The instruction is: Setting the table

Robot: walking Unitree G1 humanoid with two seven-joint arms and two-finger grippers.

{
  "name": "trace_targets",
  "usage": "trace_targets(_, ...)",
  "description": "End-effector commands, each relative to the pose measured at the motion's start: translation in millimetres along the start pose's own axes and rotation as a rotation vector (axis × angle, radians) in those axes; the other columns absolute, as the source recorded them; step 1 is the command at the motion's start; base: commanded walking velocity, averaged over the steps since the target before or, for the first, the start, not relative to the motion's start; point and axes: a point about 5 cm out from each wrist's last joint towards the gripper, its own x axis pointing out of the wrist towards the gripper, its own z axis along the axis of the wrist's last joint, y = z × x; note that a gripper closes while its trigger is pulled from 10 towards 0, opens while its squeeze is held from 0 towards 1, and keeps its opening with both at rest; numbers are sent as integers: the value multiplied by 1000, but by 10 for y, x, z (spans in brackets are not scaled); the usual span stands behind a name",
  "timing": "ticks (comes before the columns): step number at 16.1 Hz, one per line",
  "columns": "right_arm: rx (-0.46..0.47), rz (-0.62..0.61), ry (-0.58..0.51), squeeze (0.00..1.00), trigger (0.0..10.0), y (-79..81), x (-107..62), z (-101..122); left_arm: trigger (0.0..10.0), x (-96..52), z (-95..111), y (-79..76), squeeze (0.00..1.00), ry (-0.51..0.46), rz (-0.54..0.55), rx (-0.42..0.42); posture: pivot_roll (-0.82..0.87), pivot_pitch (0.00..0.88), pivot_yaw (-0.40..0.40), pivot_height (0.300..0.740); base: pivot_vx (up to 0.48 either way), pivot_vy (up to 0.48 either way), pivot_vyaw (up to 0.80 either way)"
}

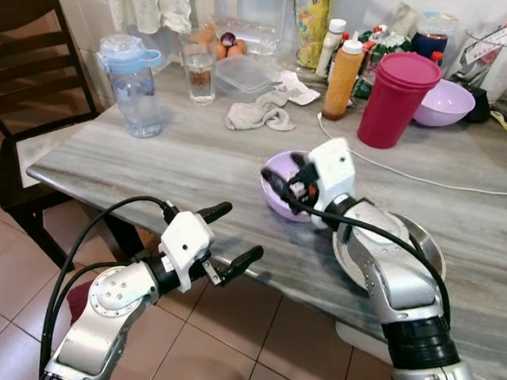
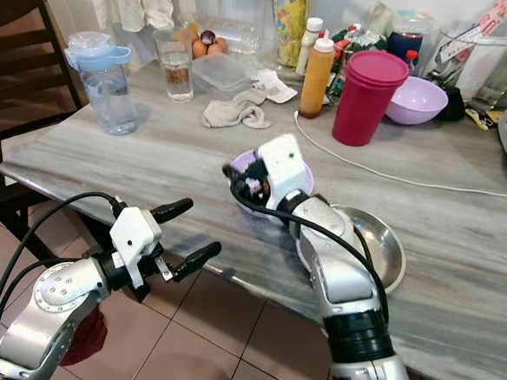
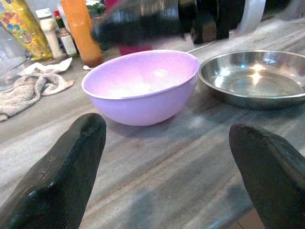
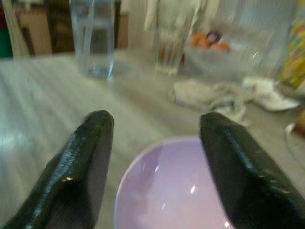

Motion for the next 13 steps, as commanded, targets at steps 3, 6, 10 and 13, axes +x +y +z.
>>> trace_targets(3, -85, -148, -66, 1000, 10000, -123, -112, 103, 10000, -27, 17, 75, 0, -5, 64, 1, -198, 106, 31, 740, 0, 0, 0)
trace_targets(6, -147, -374, -71, 1000, 10000, -242, -335, 76, 10000, 5, 47, 147, 0, -32, 132, -24, -216, 114, 43, 740, 0, 0, 0)
trace_targets(10, -140, -568, -10, 1000, 10000, -286, -536, -66, 10000, 45, 56, 114, 0, -37, 98, -63, -228, 122, 46, 740, 0, 0, 0)
trace_targets(13, -79, -613, 96, 1000, 10000, -252, -666, -258, 10000, 25, 37, 96, 0, -23, 76, -82, -231, 132, 43, 740, 0, 0, 0)
